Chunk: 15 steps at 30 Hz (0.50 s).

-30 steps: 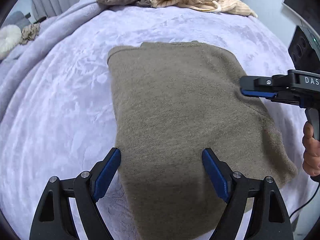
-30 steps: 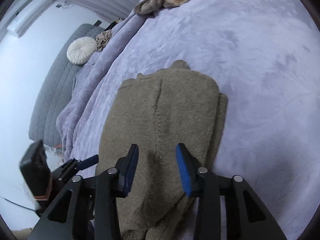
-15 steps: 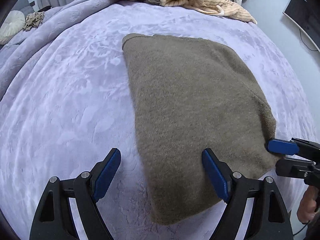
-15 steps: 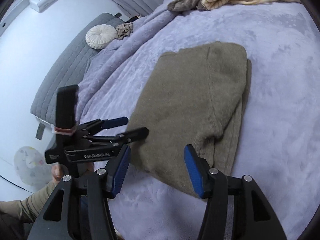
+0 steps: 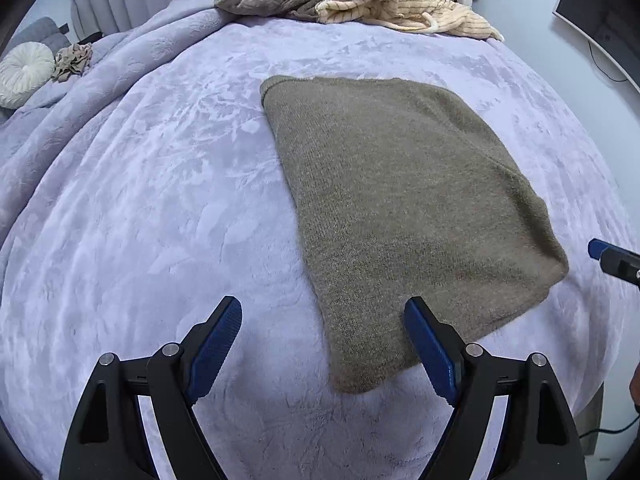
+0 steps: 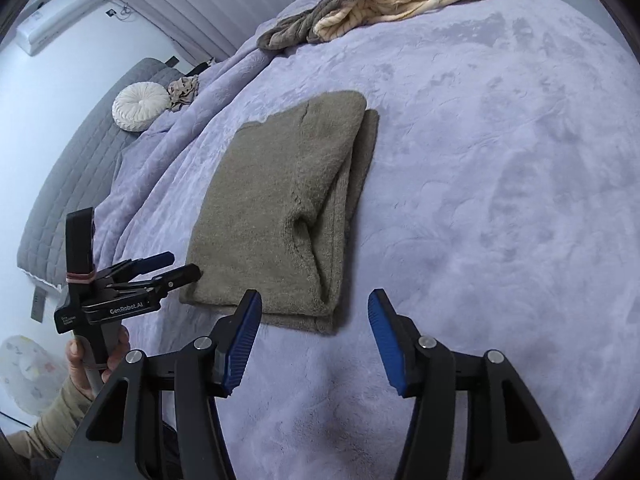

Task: Fold small clothes
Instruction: 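Move both tools to the folded sweater's end and close on it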

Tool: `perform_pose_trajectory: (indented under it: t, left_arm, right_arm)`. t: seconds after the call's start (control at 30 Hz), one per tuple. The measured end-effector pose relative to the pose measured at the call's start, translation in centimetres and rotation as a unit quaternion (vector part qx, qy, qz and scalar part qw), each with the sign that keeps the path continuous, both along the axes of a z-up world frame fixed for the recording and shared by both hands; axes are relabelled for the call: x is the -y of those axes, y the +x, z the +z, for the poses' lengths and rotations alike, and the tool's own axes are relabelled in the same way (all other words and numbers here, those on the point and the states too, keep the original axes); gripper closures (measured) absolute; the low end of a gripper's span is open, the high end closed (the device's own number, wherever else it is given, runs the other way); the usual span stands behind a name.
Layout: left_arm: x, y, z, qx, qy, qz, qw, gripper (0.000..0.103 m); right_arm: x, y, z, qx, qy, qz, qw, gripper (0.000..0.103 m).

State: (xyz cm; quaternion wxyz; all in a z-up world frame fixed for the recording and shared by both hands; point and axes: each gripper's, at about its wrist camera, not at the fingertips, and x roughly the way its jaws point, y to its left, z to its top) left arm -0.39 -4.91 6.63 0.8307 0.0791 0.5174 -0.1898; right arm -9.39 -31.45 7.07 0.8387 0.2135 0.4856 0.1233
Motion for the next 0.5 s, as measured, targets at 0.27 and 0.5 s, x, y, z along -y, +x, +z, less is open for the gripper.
perform_pose_trajectory:
  t: [0.27, 0.5]
  left_arm:
    - [1.5, 7.4, 1.3, -0.022, -0.035, 0.056, 0.9975, 0.019]
    - [0.2, 11.6, -3.1, -0.120, -0.082, 0.082, 0.9859, 0.016]
  right_arm:
    - [-2.7, 5.7, 2.8, 0.035, 0.017, 0.037, 0.999, 0.033]
    - [-4.1, 11.0, -2.5, -0.034, -0.022, 0.023, 0.999, 0.036]
